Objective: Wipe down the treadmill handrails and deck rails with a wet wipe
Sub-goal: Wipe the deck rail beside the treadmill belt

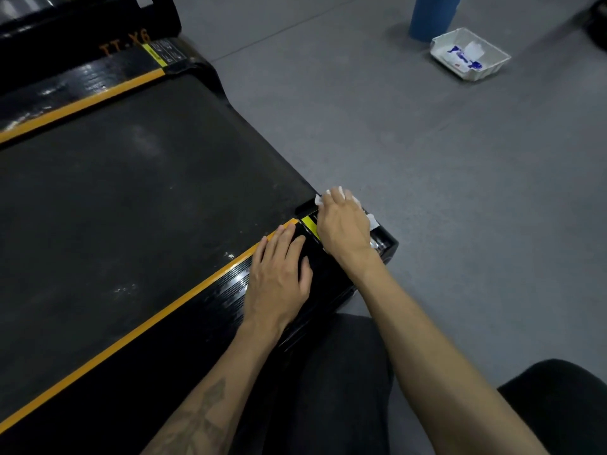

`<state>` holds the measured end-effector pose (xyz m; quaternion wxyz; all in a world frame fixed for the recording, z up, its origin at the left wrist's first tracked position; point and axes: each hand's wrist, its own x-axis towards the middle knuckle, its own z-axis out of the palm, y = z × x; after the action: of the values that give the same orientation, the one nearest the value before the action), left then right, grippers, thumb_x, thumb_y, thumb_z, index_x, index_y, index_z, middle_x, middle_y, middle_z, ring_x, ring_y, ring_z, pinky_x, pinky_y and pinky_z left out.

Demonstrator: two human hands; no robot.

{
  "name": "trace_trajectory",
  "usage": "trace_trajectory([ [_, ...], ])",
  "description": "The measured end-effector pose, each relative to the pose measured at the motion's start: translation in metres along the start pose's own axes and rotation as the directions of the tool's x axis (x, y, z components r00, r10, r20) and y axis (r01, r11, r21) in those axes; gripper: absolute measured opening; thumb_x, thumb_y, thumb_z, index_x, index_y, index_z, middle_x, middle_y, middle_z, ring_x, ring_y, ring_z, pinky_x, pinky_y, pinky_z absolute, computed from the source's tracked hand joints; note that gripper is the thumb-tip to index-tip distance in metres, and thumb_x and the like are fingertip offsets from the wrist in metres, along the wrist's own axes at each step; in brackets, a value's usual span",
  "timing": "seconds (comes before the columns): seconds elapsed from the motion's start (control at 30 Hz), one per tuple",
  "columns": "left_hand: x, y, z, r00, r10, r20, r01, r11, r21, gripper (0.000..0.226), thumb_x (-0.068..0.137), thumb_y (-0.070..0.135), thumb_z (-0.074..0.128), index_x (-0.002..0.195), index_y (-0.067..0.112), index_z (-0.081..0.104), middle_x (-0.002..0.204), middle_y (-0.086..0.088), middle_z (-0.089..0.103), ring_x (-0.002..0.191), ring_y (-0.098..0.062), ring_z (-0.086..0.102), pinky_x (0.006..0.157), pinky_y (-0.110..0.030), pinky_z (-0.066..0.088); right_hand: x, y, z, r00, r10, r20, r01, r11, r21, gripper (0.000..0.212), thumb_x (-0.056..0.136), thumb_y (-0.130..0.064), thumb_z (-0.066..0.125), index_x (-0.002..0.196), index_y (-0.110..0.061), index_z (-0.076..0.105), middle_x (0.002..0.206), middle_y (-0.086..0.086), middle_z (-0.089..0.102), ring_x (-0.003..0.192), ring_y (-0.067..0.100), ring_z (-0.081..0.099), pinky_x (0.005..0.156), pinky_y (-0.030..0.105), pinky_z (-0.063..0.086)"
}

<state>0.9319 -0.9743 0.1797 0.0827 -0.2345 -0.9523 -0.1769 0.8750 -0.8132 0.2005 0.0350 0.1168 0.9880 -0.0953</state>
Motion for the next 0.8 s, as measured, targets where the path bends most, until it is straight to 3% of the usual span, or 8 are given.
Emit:
trace_trajectory([
  [0.1,0.0,0.001,0.0,1.0,0.001,-0.003,-0.001,1.0,0.002,0.04,0.102,0.026,0.05,0.14,0.012,0.057,0.156,-0.007,0.048,0.15,-0.021,0.037,0.123,-0.047,0.03,-0.023,0.001,0.006,0.99,-0.059,-0.125,0.07,0.994,0.08,0.027,0.105,-0.018,0.036,0.117,-0.016,0.061,0.128,0.001,0.054,0.121,0.022,0.05,0.09,0.035,0.04],
  [0.17,-0.001,0.001,-0.001,1.0,0.004,-0.005,-0.004,1.0,-0.006,0.04,0.102,0.026,0.05,0.139,0.012,0.057,0.156,-0.007,0.048,0.149,-0.02,0.038,0.123,-0.047,0.031,-0.037,0.003,0.011,0.981,-0.088,-0.176,0.119,0.977,0.177,0.032,0.109,-0.022,0.038,0.131,-0.014,0.061,0.142,0.001,0.055,0.135,0.02,0.048,0.105,0.046,0.042],
  [0.27,0.0,0.001,-0.002,1.0,0.001,0.002,-0.001,1.0,-0.02,0.04,0.103,0.027,0.05,0.14,0.013,0.057,0.155,-0.007,0.048,0.15,-0.02,0.037,0.124,-0.047,0.03,-0.058,0.011,0.015,0.976,-0.086,-0.202,0.156,0.919,0.363,0.042,0.111,-0.028,0.038,0.147,-0.01,0.052,0.155,0.006,0.05,0.148,0.019,0.039,0.121,0.045,0.029],
  [0.37,0.0,0.001,-0.003,1.0,-0.005,0.014,0.006,0.999,-0.046,0.04,0.103,0.03,0.051,0.139,0.013,0.058,0.155,-0.006,0.049,0.149,-0.019,0.037,0.124,-0.046,0.029,-0.076,0.019,0.015,0.97,-0.092,-0.224,0.172,0.914,0.367,0.044,0.111,-0.029,0.039,0.149,-0.011,0.052,0.156,0.007,0.049,0.149,0.019,0.038,0.122,0.031,0.02],
  [0.5,0.0,0.001,-0.006,1.0,-0.003,0.025,0.006,0.994,-0.112,0.04,0.101,0.03,0.057,0.138,0.016,0.06,0.154,-0.005,0.049,0.149,-0.019,0.037,0.125,-0.048,0.028,-0.093,0.031,0.013,0.959,-0.078,-0.272,0.185,0.899,0.397,0.041,0.111,-0.027,0.041,0.146,-0.008,0.054,0.152,0.01,0.053,0.146,0.023,0.043,0.121,0.043,0.035],
  [0.67,0.002,0.009,-0.009,0.997,-0.035,0.074,0.041,0.995,-0.087,0.042,0.101,0.031,0.058,0.14,0.016,0.058,0.156,-0.005,0.046,0.15,-0.021,0.035,0.127,-0.048,0.023,-0.104,0.048,0.007,0.967,-0.031,-0.254,0.143,0.889,0.435,0.045,0.112,-0.031,0.036,0.149,-0.01,0.052,0.154,0.008,0.051,0.147,0.019,0.041,0.122,0.042,0.033],
  [0.8,0.013,0.037,-0.015,0.997,-0.032,0.072,0.039,0.994,-0.102,0.044,0.101,0.034,0.057,0.139,0.013,0.058,0.152,-0.005,0.048,0.145,-0.023,0.041,0.121,-0.045,0.033,-0.107,0.06,-0.004,0.958,-0.02,-0.287,0.148,0.89,0.432,0.049,0.111,-0.032,0.031,0.145,-0.008,0.055,0.151,0.009,0.054,0.145,0.02,0.044,0.123,0.039,0.032],
])
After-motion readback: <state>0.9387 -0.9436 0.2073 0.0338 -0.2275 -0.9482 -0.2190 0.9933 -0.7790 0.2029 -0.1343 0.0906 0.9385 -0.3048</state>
